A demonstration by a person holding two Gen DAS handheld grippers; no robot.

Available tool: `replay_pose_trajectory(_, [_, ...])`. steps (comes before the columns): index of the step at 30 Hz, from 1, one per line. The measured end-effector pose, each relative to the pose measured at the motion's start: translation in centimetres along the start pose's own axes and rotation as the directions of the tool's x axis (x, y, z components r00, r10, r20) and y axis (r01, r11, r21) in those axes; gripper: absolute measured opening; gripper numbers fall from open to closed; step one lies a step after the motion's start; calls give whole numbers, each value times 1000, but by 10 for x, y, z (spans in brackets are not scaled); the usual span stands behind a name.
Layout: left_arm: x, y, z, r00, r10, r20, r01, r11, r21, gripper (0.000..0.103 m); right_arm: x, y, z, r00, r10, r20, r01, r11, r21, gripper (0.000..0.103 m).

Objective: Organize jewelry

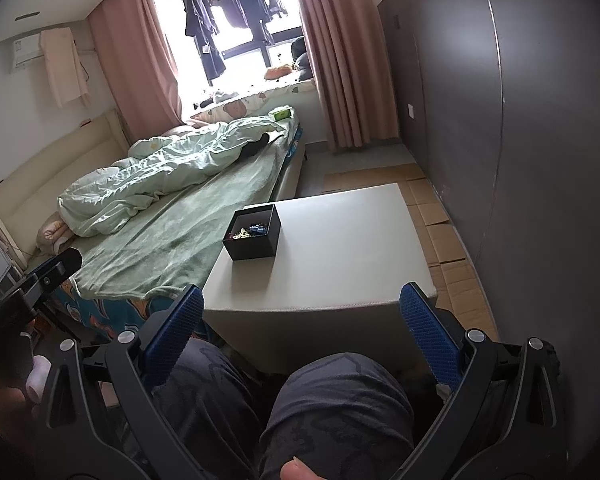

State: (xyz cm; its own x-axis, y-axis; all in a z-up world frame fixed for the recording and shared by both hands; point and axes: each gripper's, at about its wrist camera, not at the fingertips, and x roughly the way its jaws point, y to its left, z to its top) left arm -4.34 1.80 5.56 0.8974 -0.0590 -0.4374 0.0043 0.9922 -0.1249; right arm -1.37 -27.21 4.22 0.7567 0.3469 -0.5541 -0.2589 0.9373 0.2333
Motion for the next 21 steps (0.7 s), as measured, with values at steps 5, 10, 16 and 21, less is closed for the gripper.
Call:
replay_pose_trajectory(5, [-4,-1,-2,1000,2,24,-3,1000,19,95,2,0,-2,1000,-6,-4,6,1000,-1,98])
replay_pose_trajectory(10, [-2,2,-1,1000,-3,5,3,1000,6,95,2,2,-1,1000,-9,-5,9,1000,0,98])
replay_pose_trajectory(16, [2,4,-2,1000,6,-8,-6,1000,-6,95,3,3,-3,1000,-12,-11,12,1000,-1,98])
replay_pose_trajectory(21, [8,7,-2,1000,9,-18,-10,1000,-11,95,8,3,-3,1000,-16,-22,16,1000,2,98])
